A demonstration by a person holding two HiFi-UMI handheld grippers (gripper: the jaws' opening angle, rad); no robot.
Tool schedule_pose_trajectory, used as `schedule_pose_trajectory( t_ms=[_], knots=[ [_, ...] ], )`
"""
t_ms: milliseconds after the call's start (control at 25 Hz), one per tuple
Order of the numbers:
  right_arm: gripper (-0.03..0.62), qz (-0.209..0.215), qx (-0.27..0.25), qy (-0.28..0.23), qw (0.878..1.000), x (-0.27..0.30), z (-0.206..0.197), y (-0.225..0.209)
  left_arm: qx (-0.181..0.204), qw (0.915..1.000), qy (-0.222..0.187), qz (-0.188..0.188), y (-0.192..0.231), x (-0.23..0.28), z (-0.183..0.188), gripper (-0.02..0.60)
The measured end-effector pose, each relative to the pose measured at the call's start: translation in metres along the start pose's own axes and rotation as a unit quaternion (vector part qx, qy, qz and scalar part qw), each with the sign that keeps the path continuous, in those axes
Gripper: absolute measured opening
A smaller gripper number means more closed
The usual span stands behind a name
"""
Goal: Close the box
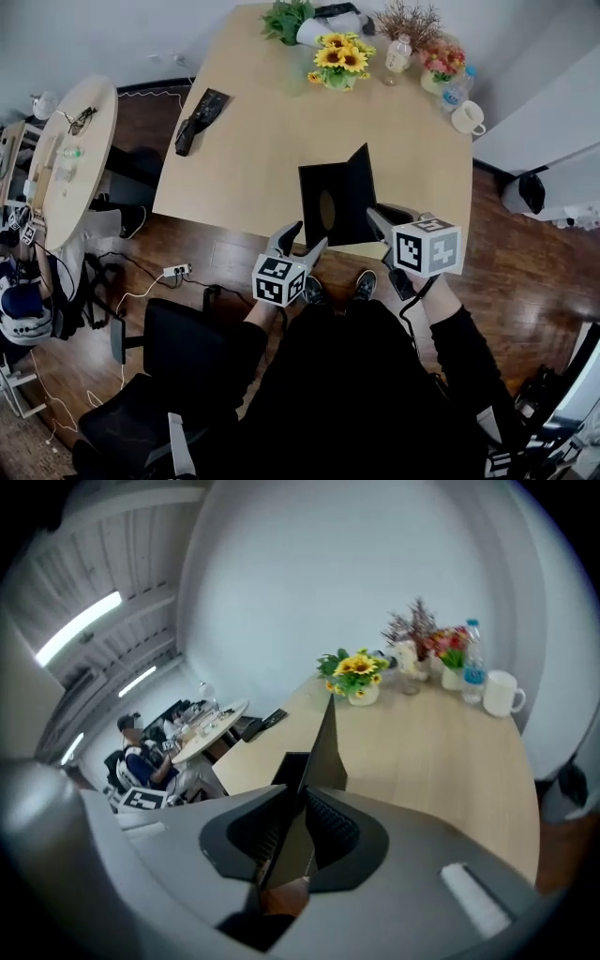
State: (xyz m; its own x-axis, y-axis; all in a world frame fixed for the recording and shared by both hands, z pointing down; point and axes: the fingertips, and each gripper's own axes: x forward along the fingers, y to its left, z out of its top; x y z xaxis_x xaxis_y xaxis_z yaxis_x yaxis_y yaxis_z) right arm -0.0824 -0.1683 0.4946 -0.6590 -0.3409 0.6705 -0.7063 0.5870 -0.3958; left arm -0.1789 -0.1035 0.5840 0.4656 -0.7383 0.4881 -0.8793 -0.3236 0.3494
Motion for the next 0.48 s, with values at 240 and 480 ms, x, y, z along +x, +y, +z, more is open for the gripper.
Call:
schedule_pose_trajectory(
  t_ms=[240, 480],
  knots=[
    [0.118, 0.028, -0.043, -0.005, 0.999, 0.031, -0.001, 0.054, -0.115, 0.9916, -0.039, -0.043, -0.004, -0.006, -0.003, 0.268],
    [0.121, 0.117, 0.032, -0.024, 0.992, 0.062, -0.013, 0.080, -0.136, 0.9880, -0.051, -0.052, 0.007, -0.029, -0.012, 0.249]
  ],
)
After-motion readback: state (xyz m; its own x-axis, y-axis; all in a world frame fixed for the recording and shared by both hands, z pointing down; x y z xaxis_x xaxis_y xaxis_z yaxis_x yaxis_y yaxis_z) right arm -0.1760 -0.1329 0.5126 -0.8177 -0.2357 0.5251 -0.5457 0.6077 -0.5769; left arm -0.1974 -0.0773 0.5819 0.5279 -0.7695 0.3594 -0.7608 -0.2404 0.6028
